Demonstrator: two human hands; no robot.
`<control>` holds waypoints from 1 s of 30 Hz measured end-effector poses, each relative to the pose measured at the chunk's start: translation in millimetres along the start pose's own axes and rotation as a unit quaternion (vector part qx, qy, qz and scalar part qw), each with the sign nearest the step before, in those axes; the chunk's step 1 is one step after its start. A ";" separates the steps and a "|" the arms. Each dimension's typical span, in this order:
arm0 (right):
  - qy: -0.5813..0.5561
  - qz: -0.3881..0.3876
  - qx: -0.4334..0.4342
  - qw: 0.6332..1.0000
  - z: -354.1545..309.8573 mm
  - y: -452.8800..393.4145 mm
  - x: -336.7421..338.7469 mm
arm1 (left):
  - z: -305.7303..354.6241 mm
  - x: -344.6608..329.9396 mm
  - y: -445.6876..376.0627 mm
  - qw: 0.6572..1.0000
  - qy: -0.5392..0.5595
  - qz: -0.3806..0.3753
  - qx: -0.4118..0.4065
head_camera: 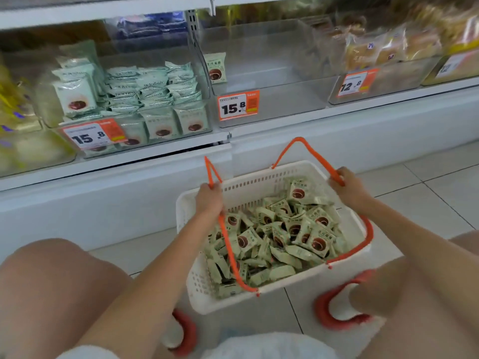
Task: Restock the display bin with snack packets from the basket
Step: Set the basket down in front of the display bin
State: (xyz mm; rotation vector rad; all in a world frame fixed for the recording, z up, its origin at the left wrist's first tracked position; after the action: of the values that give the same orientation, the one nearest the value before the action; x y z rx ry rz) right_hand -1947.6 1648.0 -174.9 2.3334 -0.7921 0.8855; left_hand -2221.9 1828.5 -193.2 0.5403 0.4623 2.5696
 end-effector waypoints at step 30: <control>0.089 0.007 -0.191 0.977 149.2 -36.3 -40.9 | -113.4 42.0 -60.3 0.914 -0.386 -0.080 0.095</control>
State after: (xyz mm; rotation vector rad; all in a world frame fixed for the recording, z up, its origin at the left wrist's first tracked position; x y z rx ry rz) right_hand -1887.0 1592.0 -310.7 1.8890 -0.8235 0.8479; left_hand -2284.3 1874.8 -303.9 1.4359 0.4374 1.9421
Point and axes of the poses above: each hand's wrist, its own y-axis away from the middle knuckle, its own x-axis out of the back of the hand, z = x × y, the point moved 5 cm from there along -y, towards the middle knuckle, and after that the axes turned 7 degrees about -z, right-handed, at the moved point
